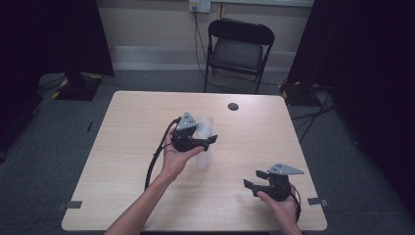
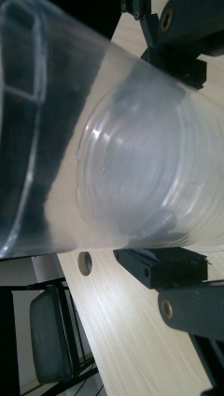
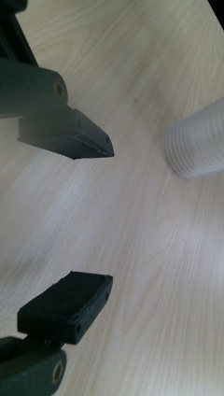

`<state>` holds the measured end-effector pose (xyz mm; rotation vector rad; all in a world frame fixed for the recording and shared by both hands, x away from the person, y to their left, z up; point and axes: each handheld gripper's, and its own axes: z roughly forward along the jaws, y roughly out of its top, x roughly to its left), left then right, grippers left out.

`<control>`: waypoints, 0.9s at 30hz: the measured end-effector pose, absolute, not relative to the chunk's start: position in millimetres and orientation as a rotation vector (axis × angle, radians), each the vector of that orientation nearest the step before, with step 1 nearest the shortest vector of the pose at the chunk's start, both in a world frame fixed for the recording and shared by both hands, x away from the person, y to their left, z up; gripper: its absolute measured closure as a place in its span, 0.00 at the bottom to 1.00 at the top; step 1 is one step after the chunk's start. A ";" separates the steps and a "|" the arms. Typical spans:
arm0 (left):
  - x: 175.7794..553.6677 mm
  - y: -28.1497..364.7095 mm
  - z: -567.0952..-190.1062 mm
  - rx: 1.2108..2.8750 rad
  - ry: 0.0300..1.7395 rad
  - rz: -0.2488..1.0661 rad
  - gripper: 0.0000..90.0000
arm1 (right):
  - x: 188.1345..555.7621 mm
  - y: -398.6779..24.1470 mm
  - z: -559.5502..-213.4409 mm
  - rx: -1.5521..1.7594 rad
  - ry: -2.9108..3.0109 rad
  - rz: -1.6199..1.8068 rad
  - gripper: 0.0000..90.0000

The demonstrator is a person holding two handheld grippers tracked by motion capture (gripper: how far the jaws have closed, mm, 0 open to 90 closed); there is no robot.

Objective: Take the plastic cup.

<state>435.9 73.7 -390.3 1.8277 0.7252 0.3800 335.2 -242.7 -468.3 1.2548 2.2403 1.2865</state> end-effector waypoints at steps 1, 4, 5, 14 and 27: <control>435.4 74.8 -389.1 1.818 0.730 0.381 0.35 | 335.2 -243.0 -468.2 1.254 2.239 1.290 0.36; 435.1 76.1 -387.8 1.813 0.731 0.381 0.35 | 335.2 -243.0 -468.2 1.256 2.238 1.289 0.36; 435.0 76.6 -387.3 1.813 0.733 0.388 0.35 | 335.4 -242.9 -468.3 1.256 2.238 1.289 0.36; 431.5 74.3 -376.2 1.798 0.705 0.404 0.35 | 335.4 -242.7 -468.3 1.258 2.238 1.291 0.36; 428.0 78.5 -362.9 1.743 0.683 0.407 0.35 | 335.2 -242.6 -468.2 1.255 2.238 1.285 0.35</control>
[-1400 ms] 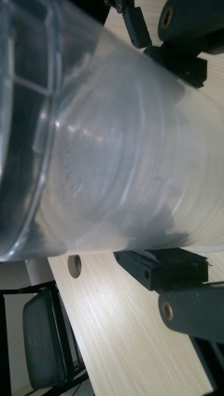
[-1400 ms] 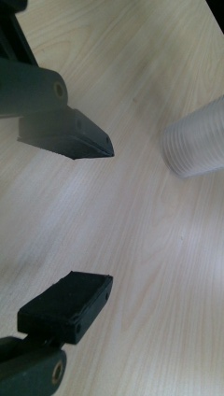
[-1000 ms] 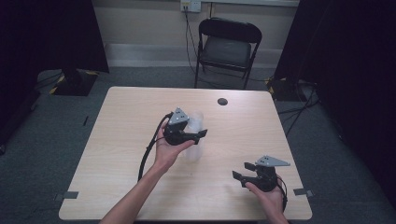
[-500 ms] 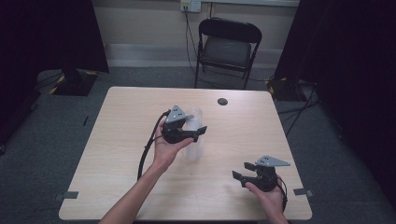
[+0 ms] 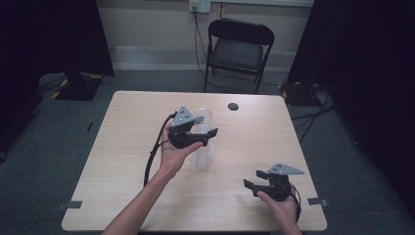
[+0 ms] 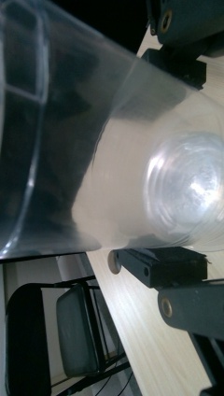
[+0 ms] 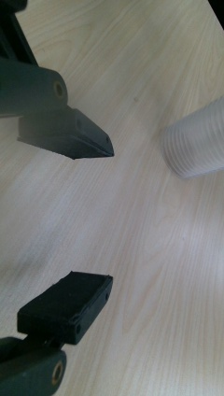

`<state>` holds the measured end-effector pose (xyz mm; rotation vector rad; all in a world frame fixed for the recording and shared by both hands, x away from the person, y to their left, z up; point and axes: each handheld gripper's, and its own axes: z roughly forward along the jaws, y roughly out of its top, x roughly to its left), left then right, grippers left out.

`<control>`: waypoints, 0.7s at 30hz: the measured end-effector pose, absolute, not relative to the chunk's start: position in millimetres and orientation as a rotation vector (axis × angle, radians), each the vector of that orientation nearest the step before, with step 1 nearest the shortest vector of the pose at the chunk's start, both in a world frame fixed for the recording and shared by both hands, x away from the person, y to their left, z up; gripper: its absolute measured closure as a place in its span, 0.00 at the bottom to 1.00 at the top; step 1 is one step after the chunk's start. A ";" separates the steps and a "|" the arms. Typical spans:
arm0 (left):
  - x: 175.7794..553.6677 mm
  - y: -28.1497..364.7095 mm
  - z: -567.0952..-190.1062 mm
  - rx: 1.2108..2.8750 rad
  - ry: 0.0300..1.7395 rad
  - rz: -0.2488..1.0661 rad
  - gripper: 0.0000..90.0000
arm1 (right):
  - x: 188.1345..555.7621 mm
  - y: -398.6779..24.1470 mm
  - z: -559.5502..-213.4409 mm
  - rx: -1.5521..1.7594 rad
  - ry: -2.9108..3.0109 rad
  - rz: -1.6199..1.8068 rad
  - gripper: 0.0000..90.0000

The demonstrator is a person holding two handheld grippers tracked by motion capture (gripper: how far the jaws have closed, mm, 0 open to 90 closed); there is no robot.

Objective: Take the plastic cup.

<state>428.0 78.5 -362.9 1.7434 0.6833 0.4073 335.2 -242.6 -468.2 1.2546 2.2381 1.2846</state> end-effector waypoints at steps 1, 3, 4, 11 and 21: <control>427.8 78.9 -361.6 1.732 0.685 0.406 0.35 | 335.2 -242.6 -468.2 1.255 2.238 1.285 0.35; 427.6 80.8 -358.2 1.714 0.686 0.409 0.36 | 335.2 -242.6 -468.2 1.257 2.238 1.285 0.35; 427.3 81.6 -356.5 1.707 0.688 0.408 0.36 | 335.2 -242.6 -468.2 1.257 2.238 1.286 0.35; 422.9 88.4 -345.2 1.673 0.662 0.426 0.36 | 335.3 -242.7 -468.1 1.257 2.238 1.287 0.35; 419.0 103.7 -337.2 1.623 0.691 0.389 0.36 | 335.1 -242.2 -468.0 1.256 2.238 1.287 0.35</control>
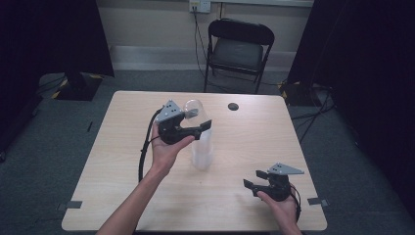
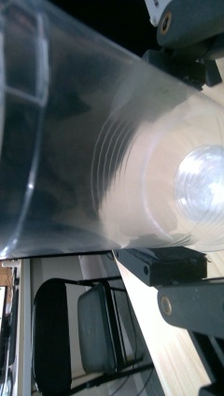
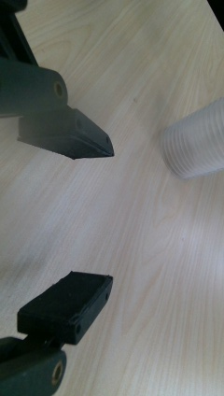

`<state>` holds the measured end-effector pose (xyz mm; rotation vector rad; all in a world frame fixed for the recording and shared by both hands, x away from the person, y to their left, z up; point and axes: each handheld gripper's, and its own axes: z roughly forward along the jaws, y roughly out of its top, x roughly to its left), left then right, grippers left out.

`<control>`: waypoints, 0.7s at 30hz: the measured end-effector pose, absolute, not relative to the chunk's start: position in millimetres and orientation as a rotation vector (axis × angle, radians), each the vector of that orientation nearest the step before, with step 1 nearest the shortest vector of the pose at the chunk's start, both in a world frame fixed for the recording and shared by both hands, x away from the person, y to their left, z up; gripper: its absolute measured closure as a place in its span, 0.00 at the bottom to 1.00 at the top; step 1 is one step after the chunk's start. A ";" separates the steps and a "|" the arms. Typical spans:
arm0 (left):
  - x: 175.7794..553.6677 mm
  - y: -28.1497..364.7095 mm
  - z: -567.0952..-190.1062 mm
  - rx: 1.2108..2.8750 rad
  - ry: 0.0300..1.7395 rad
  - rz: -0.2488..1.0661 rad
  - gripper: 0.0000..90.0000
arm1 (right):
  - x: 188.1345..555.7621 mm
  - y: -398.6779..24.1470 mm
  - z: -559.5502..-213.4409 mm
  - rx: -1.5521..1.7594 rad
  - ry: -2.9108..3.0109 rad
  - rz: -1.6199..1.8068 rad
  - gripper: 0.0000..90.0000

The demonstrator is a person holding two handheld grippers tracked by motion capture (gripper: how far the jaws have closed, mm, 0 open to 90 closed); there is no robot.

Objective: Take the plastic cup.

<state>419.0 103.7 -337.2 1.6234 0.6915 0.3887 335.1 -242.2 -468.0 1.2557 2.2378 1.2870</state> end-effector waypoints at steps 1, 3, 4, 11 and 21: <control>418.5 104.9 -336.6 1.612 0.692 0.386 0.36 | 335.0 -242.1 -468.0 1.255 2.238 1.287 0.35; 417.2 108.7 -334.8 1.608 0.693 0.379 0.36 | 335.0 -242.2 -468.0 1.255 2.238 1.287 0.35; 415.9 110.5 -333.8 1.607 0.702 0.384 0.37 | 335.0 -242.1 -468.0 1.255 2.237 1.285 0.35; 408.4 125.6 -330.6 1.614 0.708 0.386 0.37 | 333.6 -239.5 -467.7 1.236 2.245 1.279 0.36; 399.7 138.0 -334.8 1.603 0.725 0.369 0.37 | 330.3 -235.6 -466.2 1.216 2.257 1.295 0.41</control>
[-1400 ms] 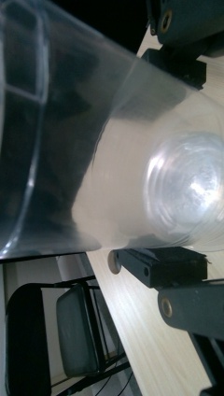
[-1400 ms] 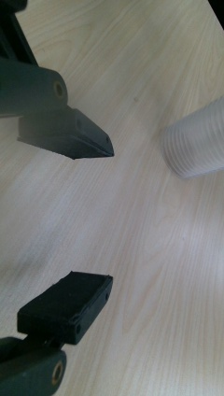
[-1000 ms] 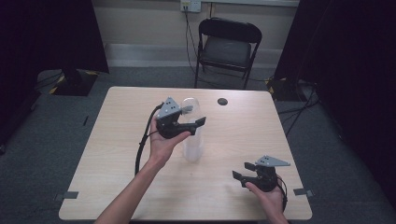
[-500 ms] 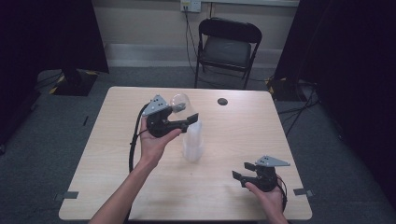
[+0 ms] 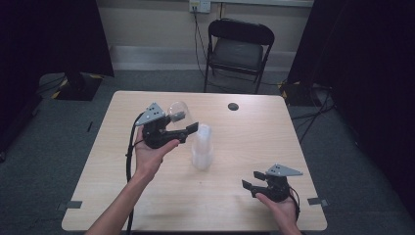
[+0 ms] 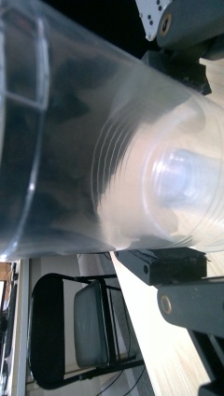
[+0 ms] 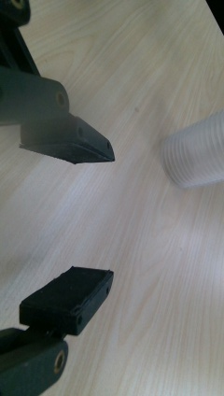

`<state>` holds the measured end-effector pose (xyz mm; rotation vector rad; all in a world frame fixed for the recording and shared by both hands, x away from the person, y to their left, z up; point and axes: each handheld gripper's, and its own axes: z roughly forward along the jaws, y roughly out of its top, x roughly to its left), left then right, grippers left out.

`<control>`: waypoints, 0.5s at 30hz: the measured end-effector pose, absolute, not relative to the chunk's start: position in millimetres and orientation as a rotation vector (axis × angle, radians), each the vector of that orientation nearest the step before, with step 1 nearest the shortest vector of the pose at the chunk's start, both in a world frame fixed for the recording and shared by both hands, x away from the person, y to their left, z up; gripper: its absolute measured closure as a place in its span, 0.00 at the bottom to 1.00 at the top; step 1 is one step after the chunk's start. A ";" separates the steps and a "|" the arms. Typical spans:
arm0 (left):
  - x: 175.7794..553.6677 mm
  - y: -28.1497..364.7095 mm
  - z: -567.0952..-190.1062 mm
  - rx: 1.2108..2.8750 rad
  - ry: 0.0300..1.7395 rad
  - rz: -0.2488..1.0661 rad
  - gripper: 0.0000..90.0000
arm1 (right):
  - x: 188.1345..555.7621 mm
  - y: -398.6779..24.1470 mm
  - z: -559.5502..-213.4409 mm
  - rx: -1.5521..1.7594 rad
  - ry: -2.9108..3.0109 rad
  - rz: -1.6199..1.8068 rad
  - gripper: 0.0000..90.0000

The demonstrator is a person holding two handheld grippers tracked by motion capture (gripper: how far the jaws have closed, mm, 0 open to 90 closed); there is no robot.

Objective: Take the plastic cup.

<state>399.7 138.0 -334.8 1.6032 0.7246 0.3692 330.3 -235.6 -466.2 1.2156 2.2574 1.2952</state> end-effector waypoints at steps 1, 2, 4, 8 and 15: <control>398.6 140.1 -335.5 1.610 0.737 0.359 0.37 | 330.3 -235.6 -466.2 1.216 2.257 1.295 0.41; 398.3 141.1 -336.2 1.602 0.740 0.347 0.37 | 330.1 -234.5 -466.2 1.215 2.267 1.293 0.41; 396.2 145.7 -338.9 1.608 0.762 0.331 0.37 | 330.3 -232.9 -466.4 1.213 2.279 1.285 0.43; 394.0 149.3 -343.0 1.619 0.774 0.314 0.37 | 330.1 -231.8 -466.7 1.203 2.300 1.276 0.46; 383.9 156.0 -353.1 1.661 0.800 0.291 0.37 | 329.4 -229.3 -466.4 1.175 2.302 1.276 0.46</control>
